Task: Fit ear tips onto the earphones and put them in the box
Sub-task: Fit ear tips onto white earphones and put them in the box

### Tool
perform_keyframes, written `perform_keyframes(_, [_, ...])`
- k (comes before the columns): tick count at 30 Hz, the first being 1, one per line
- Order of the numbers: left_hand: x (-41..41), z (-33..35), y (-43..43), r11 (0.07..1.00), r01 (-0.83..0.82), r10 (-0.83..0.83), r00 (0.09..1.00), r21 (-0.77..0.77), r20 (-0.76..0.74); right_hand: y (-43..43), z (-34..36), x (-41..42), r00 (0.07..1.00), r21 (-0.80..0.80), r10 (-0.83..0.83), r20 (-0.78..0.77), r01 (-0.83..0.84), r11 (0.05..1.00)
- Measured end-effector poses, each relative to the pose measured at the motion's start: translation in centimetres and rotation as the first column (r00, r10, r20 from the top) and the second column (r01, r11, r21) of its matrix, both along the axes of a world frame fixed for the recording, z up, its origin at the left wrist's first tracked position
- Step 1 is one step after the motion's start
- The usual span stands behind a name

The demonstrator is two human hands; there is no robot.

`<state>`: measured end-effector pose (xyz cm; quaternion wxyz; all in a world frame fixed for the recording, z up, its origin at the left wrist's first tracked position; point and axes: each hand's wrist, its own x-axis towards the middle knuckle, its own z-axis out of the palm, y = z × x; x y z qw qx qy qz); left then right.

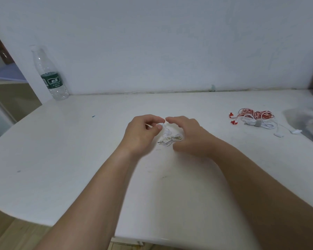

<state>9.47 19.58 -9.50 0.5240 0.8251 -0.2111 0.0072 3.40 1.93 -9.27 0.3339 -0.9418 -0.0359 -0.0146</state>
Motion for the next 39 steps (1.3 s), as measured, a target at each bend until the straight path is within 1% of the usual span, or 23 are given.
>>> perform_keyframes(2, [0.1,-0.2,0.0,1.0,-0.018,0.018,1.0,0.01,0.0,0.2,-0.4,0.2,1.0,-0.117,0.002,-0.015,-0.004,0.993])
perform_keyframes(3, [0.1,-0.2,-0.1,1.0,-0.024,0.024,1.0,0.015,0.003,0.3,-0.6,0.4,1.0,-0.15,0.005,0.0,-0.005,0.989])
perform_keyframes(5, [0.0,-0.2,-0.1,0.999,-0.033,0.033,0.999,0.026,0.014,0.3,-1.0,0.7,0.999,-0.148,0.014,0.052,-0.006,0.989])
perform_keyframes(8, [0.0,-0.3,-0.2,0.999,-0.038,0.037,0.999,0.029,0.03,0.2,-1.4,0.9,0.993,-0.025,0.004,0.119,-0.001,1.0])
perform_keyframes(11, [-0.2,-0.3,-0.4,0.999,-0.03,0.029,0.999,0.034,0.039,0.3,-1.4,0.6,0.985,0.014,-0.017,0.171,0.015,1.0])
perform_keyframes(15, [-0.4,-0.5,-0.7,0.999,-0.031,0.03,0.999,0.027,0.043,0.3,-1.1,0.3,0.981,0.11,-0.08,0.175,0.061,0.992])
perform_keyframes(17, [-0.4,-0.4,-0.8,0.999,-0.039,0.038,0.998,0.015,0.056,0.3,-1.0,0.4,0.977,0.204,-0.129,0.17,0.094,0.975])
perform_keyframes(20, [-1.0,0.2,-1.5,1.0,-0.03,0.03,0.998,-0.005,0.057,0.4,-0.3,0.5,0.967,0.353,-0.217,0.132,0.159,0.922])
perform_keyframes(23, [-1.4,0.9,-2.5,0.999,-0.038,0.038,0.998,-0.006,0.052,-0.3,0.9,0.5,0.961,0.411,-0.256,0.105,0.192,0.891])
perform_keyframes(26, [-2.2,2.3,-4.1,0.998,-0.032,0.033,0.999,-0.062,0.008,-1.9,2.3,-0.9,0.947,0.464,-0.304,0.108,0.222,0.857])
perform_keyframes(28, [-2.9,3.0,-5.5,0.989,-0.016,0.007,0.998,-0.145,-0.061,-2.9,3.2,-2.2,0.934,0.505,-0.341,0.108,0.244,0.828])
perform_keyframes(31, [-4.8,4.4,-8.5,0.956,0.036,-0.087,0.982,-0.291,-0.167,-5.2,4.5,-4.6,0.9,0.576,-0.416,0.127,0.275,0.77])
perform_keyframes(33, [-7.0,5.6,-11.6,0.925,0.074,-0.155,0.968,-0.372,-0.195,-7.9,5.7,-7.0,0.865,0.621,-0.482,0.138,0.303,0.723])
perform_keyframes(34, [-7.8,6.1,-13.1,0.912,0.083,-0.178,0.962,-0.402,-0.205,-9.0,6.1,-8.0,0.85,0.654,-0.509,0.137,0.309,0.69])
perform_keyframes(36, [-9.6,7.0,-16.4,0.888,0.112,-0.229,0.949,-0.447,-0.217,-11.8,6.9,-10.2,0.807,0.739,-0.577,0.125,0.313,0.597])
perform_keyframes(39, [-11.9,8.0,-21.4,0.87,0.156,-0.301,0.92,-0.468,-0.253,-15.8,7.8,-13.1,0.734,0.841,-0.669,0.116,0.285,0.459])
